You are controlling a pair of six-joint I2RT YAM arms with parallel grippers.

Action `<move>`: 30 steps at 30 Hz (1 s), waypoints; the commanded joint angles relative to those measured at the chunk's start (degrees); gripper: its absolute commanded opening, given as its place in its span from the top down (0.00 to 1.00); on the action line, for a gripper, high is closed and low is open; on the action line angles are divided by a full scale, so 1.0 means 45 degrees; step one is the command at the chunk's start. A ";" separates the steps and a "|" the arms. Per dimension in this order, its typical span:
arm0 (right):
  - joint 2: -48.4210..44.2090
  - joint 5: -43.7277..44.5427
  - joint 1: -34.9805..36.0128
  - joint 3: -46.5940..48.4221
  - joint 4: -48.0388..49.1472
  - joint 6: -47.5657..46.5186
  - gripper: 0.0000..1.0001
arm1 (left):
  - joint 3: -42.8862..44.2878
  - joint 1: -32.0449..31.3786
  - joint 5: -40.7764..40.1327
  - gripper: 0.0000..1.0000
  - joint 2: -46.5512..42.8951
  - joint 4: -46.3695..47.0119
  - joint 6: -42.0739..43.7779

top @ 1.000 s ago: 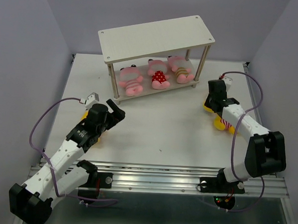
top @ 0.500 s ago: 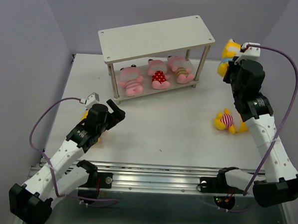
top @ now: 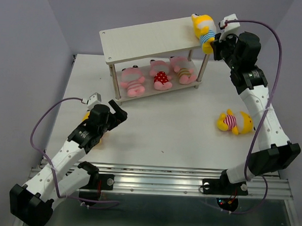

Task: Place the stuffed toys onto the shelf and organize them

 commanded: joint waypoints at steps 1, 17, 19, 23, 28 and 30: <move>0.0290 -0.2915 -0.0065 0.1265 0.0643 -0.1296 0.99 | 0.0250 0.0108 -0.0134 0.01 0.0104 0.0459 0.0326; 0.2909 -0.2800 -0.0065 0.3766 -0.0061 -0.0188 0.99 | 0.0367 0.0127 -0.0388 0.01 0.0065 0.0206 0.0345; 0.2988 -0.2606 -0.0065 0.3825 0.0094 -0.0050 0.99 | 0.0367 0.0127 -0.0407 0.01 0.0104 0.0205 0.0345; 0.3145 -0.1650 -0.0065 0.3825 0.0427 0.0516 0.99 | 0.0406 0.0127 -0.0388 0.01 0.0221 0.0206 0.0326; 0.3203 -0.1354 0.0052 0.3552 0.0604 0.0497 0.99 | 0.0445 0.0127 -0.0407 0.01 0.0280 0.0225 0.0345; 0.3184 -0.1452 0.0052 0.3493 0.0603 0.0595 0.99 | 0.0426 0.0127 -0.0407 0.01 0.0319 0.0225 0.0306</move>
